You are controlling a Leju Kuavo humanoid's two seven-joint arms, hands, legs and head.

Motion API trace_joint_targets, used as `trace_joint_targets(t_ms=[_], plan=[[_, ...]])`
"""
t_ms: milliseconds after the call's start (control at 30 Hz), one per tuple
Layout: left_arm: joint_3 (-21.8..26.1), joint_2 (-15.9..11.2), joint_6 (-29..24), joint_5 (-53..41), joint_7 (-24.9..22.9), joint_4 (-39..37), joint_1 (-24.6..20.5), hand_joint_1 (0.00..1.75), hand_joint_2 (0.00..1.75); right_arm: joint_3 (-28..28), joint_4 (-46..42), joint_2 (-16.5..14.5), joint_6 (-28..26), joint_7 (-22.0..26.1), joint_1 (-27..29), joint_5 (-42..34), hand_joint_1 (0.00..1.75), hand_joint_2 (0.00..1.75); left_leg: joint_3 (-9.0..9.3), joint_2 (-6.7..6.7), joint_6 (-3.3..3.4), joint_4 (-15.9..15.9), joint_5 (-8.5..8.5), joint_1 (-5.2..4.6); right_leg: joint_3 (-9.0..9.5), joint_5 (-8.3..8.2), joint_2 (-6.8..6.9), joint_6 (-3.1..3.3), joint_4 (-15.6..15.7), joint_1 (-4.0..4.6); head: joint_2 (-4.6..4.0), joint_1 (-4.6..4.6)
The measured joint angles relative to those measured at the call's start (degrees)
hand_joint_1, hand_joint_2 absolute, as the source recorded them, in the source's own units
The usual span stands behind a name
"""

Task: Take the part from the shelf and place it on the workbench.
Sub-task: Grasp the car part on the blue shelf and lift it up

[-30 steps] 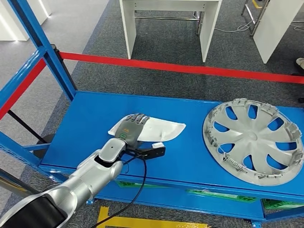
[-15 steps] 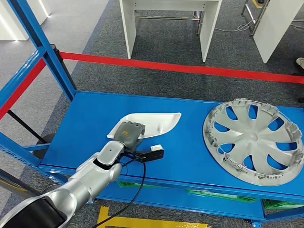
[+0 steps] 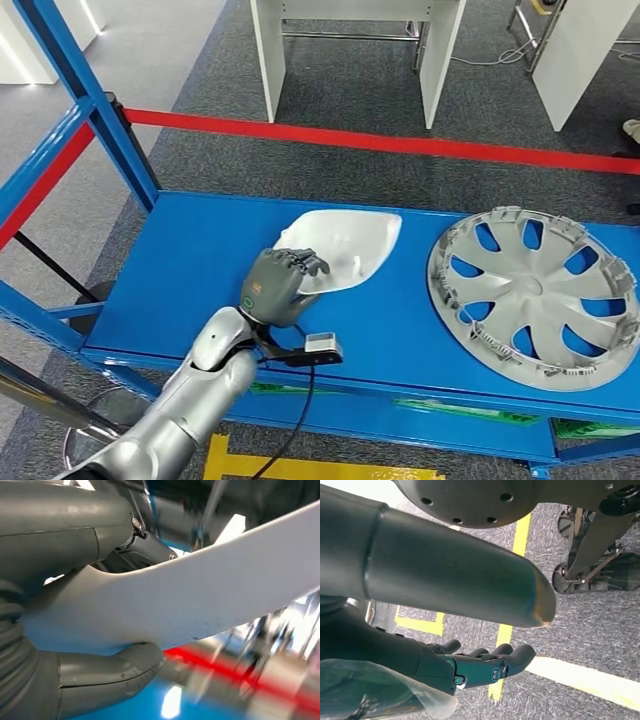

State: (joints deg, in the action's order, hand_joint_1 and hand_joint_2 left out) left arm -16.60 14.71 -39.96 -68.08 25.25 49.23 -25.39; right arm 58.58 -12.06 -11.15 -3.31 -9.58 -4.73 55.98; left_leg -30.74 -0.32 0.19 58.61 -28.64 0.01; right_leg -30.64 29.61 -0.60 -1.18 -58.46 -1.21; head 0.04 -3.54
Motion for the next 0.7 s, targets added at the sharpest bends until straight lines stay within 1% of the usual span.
trace_joint_targets(t_ms=[33, 67, 133, 200, 300, 400, 500, 600, 633, 700], plan=[[2.3, 0.9, 0.0, 3.5, 2.1, 1.8, 0.6, 1.75, 1.75, 0.0, 0.0, 0.0, -0.1, 0.0, 0.0, -0.2, 0.0, 0.0, 0.0, 0.05, 0.01, 0.0, -0.01, -0.01, -0.01, -0.01, -0.05, -0.01, 0.0, -0.01, 0.0, 0.0], [3.8, 1.4, 0.0, 8.1, 3.0, 3.6, 1.1, 1.75, 1.75, 0.0, 0.0, -0.1, -0.2, 0.0, 0.1, -0.4, 0.0, 0.0, 0.0, 0.08, 0.01, 0.0, -0.01, -0.02, -0.02, -0.02, -0.08, -0.02, 0.0, -0.02, 0.0, 0.0], [4.5, 1.7, -0.2, 17.5, 2.4, 7.2, 2.3, 1.75, 1.75, 0.0, 0.0, -0.2, -0.4, 0.0, 0.2, -0.6, 0.0, 0.0, -0.01, 0.07, 0.02, 0.0, -0.01, -0.01, -0.04, -0.03, -0.02, -0.03, 0.0, -0.03, 0.0, -0.01], [3.5, 1.4, -0.3, 22.2, 1.2, 10.7, 3.6, 1.75, 1.75, 0.0, 0.0, -0.2, -0.5, 0.1, 0.3, -0.8, 0.0, 0.0, -0.05, -0.01, 0.05, 0.0, 0.02, -0.01, -0.05, -0.03, 0.12, -0.04, 0.0, -0.02, 0.0, -0.01], [2.0, 0.9, -0.3, 25.5, 0.9, 14.4, 5.1, 1.75, 1.75, 0.0, 0.0, -0.2, -0.6, 0.1, 0.2, -0.8, 0.0, 0.0, -0.1, -0.05, 0.06, 0.0, 0.06, -0.01, -0.06, -0.03, 0.12, -0.04, 0.0, -0.02, 0.0, -0.01], [-0.4, -0.1, 0.5, 36.8, 2.5, 19.0, 7.0, 1.75, 1.75, 0.0, 0.0, -0.4, -0.6, 0.4, 0.4, -0.7, 0.0, 0.0, -0.11, -0.01, 0.06, 0.0, 0.05, -0.01, -0.08, -0.03, 0.05, -0.04, 0.0, -0.02, 0.0, -0.01], [-3.2, -1.8, 3.7, 48.4, 4.0, 26.2, 10.6, 1.75, 1.75, 0.0, 0.0, -0.6, -0.5, 0.8, 0.7, -0.7, 0.0, 0.0, -0.2, -0.01, 0.11, 0.1, -0.03, -0.06, -0.12, -0.07, 0.07, -0.1, 0.0, -0.11, 0.0, -0.01], [-5.4, -4.2, 8.8, 56.5, 5.6, 34.0, 14.7, 1.75, 1.75, 0.1, 0.0, -1.3, -0.6, 1.2, 1.0, -0.8, 0.0, 0.0, -0.42, 0.02, 0.61, 0.5, -0.25, -0.28, -0.2, -0.25, 0.04, -0.44, 0.2, -0.42, 0.0, -0.04], [-5.8, -4.9, 10.2, 58.1, 6.1, 36.4, 16.0, 1.75, 1.75, 0.1, 0.0, -1.6, -0.8, 1.2, 1.1, -0.9, 0.0, 0.0, -0.44, 0.03, 0.88, 0.4, -0.19, -0.34, -0.19, -0.34, 0.03, -0.6, 0.4, -0.45, 0.0, -0.07], [-6.2, -6.0, 12.1, 59.8, 6.8, 40.4, 18.1, 1.75, 1.75, 0.1, 0.0, -2.0, -1.1, 1.3, 1.4, -0.9, 0.0, 0.0, 0.08, 0.18, 1.57, -1.0, 0.51, -0.13, -0.17, -0.24, 0.13, -0.92, 0.7, -0.36, 0.0, 0.0]])
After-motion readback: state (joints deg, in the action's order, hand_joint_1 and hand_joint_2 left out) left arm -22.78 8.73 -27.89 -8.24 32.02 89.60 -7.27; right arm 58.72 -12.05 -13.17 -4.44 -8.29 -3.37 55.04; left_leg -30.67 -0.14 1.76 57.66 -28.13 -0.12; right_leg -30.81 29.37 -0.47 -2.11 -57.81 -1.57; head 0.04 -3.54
